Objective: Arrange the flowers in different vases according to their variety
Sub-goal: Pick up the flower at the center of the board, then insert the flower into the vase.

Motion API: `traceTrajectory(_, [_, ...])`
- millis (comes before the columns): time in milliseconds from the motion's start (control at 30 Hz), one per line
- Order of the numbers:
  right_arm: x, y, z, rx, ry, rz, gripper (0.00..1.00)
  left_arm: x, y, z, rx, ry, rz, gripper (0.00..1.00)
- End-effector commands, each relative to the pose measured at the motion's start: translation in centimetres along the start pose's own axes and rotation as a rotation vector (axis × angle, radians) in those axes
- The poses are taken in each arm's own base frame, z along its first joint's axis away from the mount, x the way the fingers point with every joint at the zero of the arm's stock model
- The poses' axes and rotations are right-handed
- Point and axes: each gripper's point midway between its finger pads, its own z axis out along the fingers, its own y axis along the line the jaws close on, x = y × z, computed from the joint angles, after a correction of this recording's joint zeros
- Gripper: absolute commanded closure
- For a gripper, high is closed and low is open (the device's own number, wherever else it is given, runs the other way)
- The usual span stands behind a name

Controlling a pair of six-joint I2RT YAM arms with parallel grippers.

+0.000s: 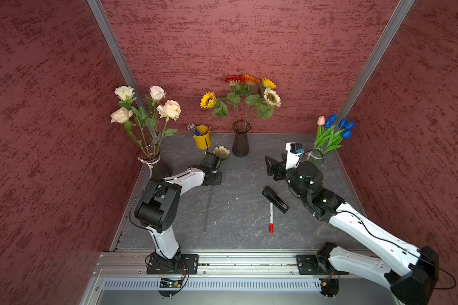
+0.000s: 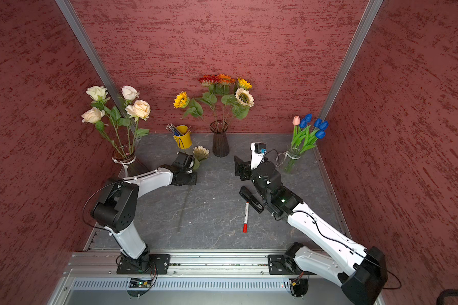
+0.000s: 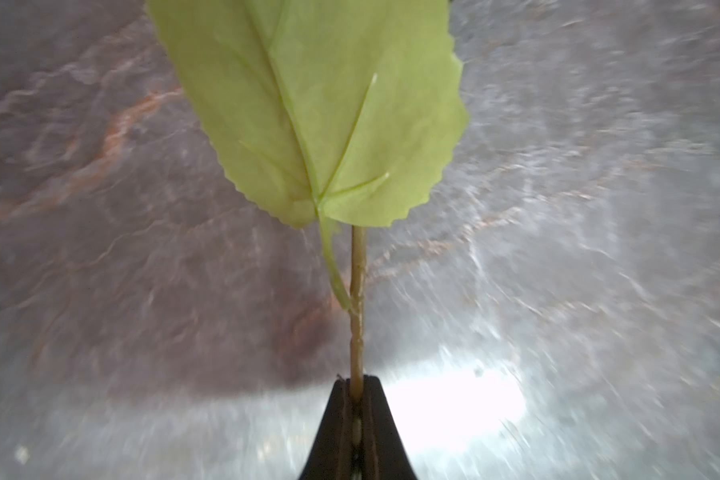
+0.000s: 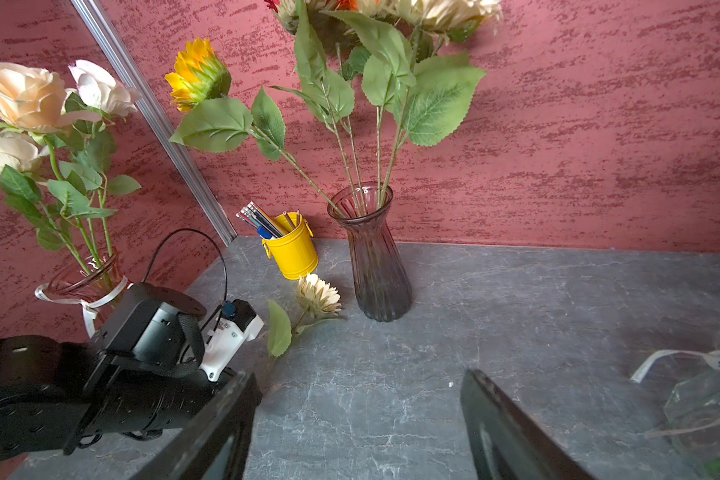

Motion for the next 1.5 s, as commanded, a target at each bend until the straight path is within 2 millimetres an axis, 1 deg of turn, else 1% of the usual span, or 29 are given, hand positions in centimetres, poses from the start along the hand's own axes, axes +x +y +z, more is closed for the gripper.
traceTrajectory(0, [2.8,0.0,0.0,-0.005,0.105,0.027,0.17,1.0,-1.1,-3.0,0.010,-0.023,-0.021,1.00])
traceTrajectory(100, [5.7,-1.0,-0.1,0.021,0.182,0.048,0.16,2.2,-2.7,-5.6,0.030,-0.058,-0.014,1.00])
traceTrajectory(167, [7.0,-1.5,-0.6,0.028,0.201,0.064,0.16,2.8,-3.8,-7.4,0.036,-0.075,-0.003,1.00])
traceTrajectory(267, [7.8,-2.2,-1.6,0.039,0.208,0.071,0.16,3.0,-5.5,-10.7,0.033,-0.129,0.031,1.00])
traceTrajectory(333, [7.9,-2.7,-2.2,0.055,0.209,0.061,0.15,2.5,-6.3,-13.3,0.026,-0.192,0.049,1.00])
traceTrajectory(400, [7.9,-3.2,-2.8,0.069,0.202,0.051,0.14,1.2,-6.9,-16.2,0.036,-0.267,0.056,1.00])
traceTrajectory(533, [7.9,-3.7,-3.3,0.085,0.192,0.041,0.13,-2.3,-7.4,-21.3,0.052,-0.391,0.066,1.00])
traceTrajectory(600, [8.2,-3.9,-3.2,0.092,0.197,0.042,0.12,-4.6,-7.8,-23.6,0.052,-0.463,0.081,1.00])
traceTrajectory(667, [8.7,-4.0,-3.0,0.098,0.209,0.046,0.11,-7.0,-8.5,-25.5,0.061,-0.544,0.109,1.00])
traceTrajectory(700, [9.0,-4.0,-3.0,0.099,0.214,0.050,0.11,-8.2,-9.2,-26.5,0.077,-0.596,0.128,1.00])
traceTrajectory(833, [9.4,-4.2,-2.9,0.102,0.219,0.062,0.11,-13.0,-10.9,-30.1,0.129,-0.814,0.158,1.00])
traceTrajectory(900, [9.5,-4.2,-2.9,0.100,0.217,0.065,0.10,-15.5,-11.1,-31.1,0.133,-0.897,0.146,1.00])
traceTrajectory(1000, [9.2,-4.2,-2.8,0.101,0.210,0.065,0.09,-18.9,-10.9,-31.8,0.141,-0.990,0.103,1.00])
traceTrajectory(1067, [9.3,-4.3,-2.6,0.105,0.207,0.064,0.09,-20.9,-10.6,-32.4,0.141,-1.091,0.056,1.00])
traceTrajectory(1133, [9.3,-4.4,-2.4,0.106,0.200,0.064,0.08,-22.7,-10.6,-33.0,0.177,-1.185,0.031,1.00])
traceTrajectory(1200, [9.4,-4.6,-2.0,0.115,0.198,0.065,0.07,-24.8,-10.2,-33.6,0.194,-1.258,-0.006,1.00])
traceTrajectory(1267, [9.6,-4.8,-1.6,0.121,0.200,0.061,0.07,-26.8,-9.1,-34.3,0.217,-1.308,-0.079,1.00])
traceTrajectory(1333, [9.8,-4.9,-1.0,0.125,0.204,0.055,0.06,-28.4,-8.2,-35.1,0.239,-1.380,-0.141,1.00])
traceTrajectory(1367, [9.8,-5.0,-0.7,0.125,0.205,0.053,0.06,-28.9,-8.2,-35.5,0.240,-1.427,-0.148,1.00])
traceTrajectory(1400, [9.9,-5.2,-0.4,0.129,0.209,0.053,0.06,-29.4,-8.1,-36.8,0.240,-1.501,-0.155,1.00])
traceTrajectory(1467, [10.0,-5.5,0.3,0.131,0.214,0.056,0.06,-30.5,-8.2,-37.3,0.218,-1.581,-0.161,1.00])
